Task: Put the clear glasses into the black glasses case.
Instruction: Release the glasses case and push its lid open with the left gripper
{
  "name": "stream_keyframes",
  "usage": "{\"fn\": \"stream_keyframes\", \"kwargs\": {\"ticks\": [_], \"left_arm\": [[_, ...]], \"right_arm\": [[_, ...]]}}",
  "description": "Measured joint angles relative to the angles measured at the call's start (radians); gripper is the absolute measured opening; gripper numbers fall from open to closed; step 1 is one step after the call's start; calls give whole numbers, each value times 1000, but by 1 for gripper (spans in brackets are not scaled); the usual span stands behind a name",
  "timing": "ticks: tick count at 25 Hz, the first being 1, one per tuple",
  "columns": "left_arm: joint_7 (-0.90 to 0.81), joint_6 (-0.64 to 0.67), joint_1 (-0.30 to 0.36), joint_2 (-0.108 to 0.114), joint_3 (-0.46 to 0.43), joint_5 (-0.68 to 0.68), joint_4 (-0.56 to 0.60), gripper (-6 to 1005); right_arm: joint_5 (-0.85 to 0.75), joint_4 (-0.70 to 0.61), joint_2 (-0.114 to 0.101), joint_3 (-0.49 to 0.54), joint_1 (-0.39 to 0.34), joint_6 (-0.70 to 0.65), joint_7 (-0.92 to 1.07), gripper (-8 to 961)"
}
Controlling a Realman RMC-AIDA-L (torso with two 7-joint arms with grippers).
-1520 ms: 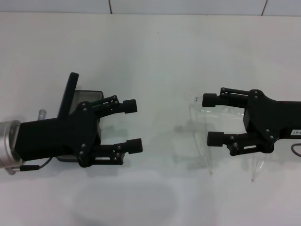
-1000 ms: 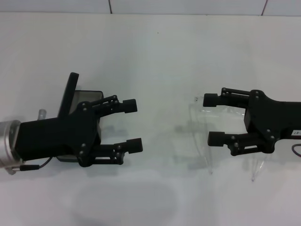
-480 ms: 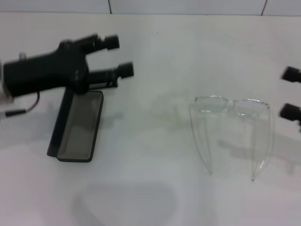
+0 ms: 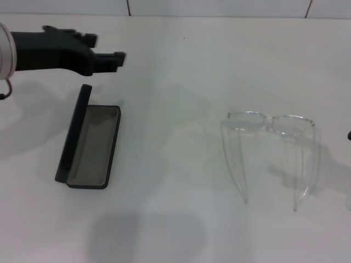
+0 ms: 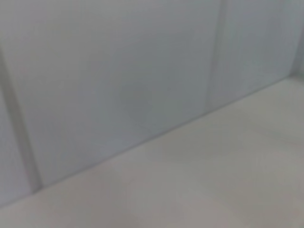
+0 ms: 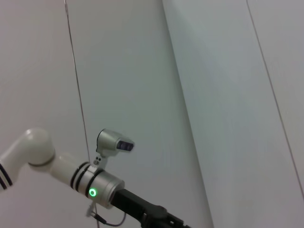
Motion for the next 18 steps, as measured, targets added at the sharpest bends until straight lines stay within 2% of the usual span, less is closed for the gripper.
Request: {"fn": "stream_keyframes", "kwargs": {"ticks": [5,8,12,18], "left_arm": [[-275,17,31,2,169,332,166,754],[-355,52,47,2,245,447,204,728],[-401,110,48,3,271,490,198,718],[-410,120,48,2,288,493,158,715]], "right_arm": [[-12,1,-3,1,20,10,0,870],[-26,4,-6,1,39,29,0,870],[-45,8,-6,2,66,56,0,870],[-59,10,-5,2,86,71,0,870]]}}
